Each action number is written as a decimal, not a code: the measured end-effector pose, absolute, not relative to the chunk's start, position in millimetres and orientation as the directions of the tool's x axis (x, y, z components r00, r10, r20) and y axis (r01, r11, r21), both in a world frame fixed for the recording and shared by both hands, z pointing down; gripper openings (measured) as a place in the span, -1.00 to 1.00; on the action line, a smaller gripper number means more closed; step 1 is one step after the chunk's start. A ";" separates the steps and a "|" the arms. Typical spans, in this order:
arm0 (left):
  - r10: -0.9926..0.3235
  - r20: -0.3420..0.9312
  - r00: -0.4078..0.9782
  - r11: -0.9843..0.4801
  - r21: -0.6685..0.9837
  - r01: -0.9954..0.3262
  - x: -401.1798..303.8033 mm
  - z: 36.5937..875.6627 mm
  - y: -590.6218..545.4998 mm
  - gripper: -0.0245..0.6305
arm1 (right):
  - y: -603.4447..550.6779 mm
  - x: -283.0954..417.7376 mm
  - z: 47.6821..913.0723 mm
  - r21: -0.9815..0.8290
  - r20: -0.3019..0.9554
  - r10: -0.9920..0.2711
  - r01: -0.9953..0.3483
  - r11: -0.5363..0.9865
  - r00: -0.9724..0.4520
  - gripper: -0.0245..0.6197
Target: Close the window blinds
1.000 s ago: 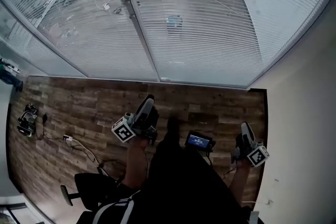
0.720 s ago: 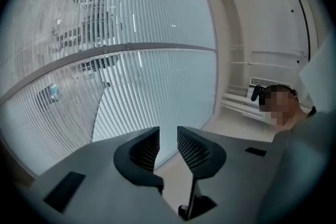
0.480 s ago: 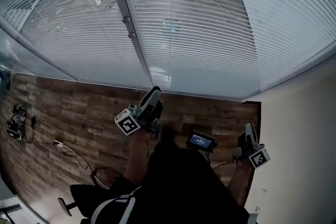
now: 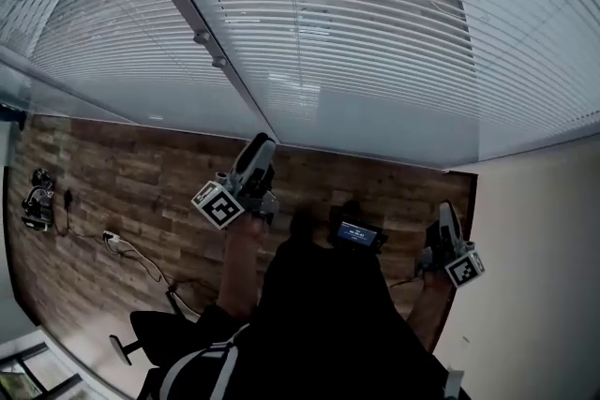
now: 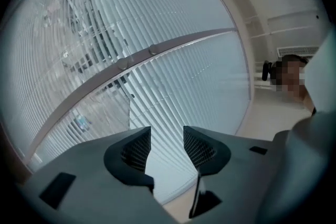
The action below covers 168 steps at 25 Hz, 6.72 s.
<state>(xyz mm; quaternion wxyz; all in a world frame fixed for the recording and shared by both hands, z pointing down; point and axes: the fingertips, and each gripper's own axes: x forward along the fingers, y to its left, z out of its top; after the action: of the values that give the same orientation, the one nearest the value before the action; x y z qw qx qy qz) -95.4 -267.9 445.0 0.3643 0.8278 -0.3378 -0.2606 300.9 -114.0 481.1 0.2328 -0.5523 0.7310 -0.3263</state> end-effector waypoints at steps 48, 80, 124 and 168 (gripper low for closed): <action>-0.946 0.185 0.266 -0.249 0.108 -0.962 -182.5 474.9 -419.3 -0.43 | -219.8 291.7 450.9 -0.756 -0.123 -0.885 -0.536 0.377 -0.449 -0.44; -0.952 0.240 0.189 -0.193 0.011 -0.981 -181.1 478.0 -421.0 -0.25 | -202.0 289.3 417.4 -0.718 -0.142 -0.874 -0.559 0.414 -0.466 -0.44; -0.962 0.190 0.194 -0.141 0.261 -0.955 -195.0 475.0 -428.1 -0.50 | -198.4 301.2 427.9 -0.725 -0.143 -0.885 -0.561 0.399 -0.444 -0.44; -0.956 0.253 0.146 -0.134 0.064 -0.989 -189.1 473.9 -426.0 -0.45 | -200.8 299.9 425.2 -0.719 -0.146 -0.878 -0.561 0.410 -0.455 -0.44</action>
<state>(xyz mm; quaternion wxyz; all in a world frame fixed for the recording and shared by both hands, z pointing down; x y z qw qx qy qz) -189.1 -426.0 473.9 0.1079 0.7492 -0.6491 0.0755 299.9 -200.8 425.2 0.2627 -0.4512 0.7976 -0.3022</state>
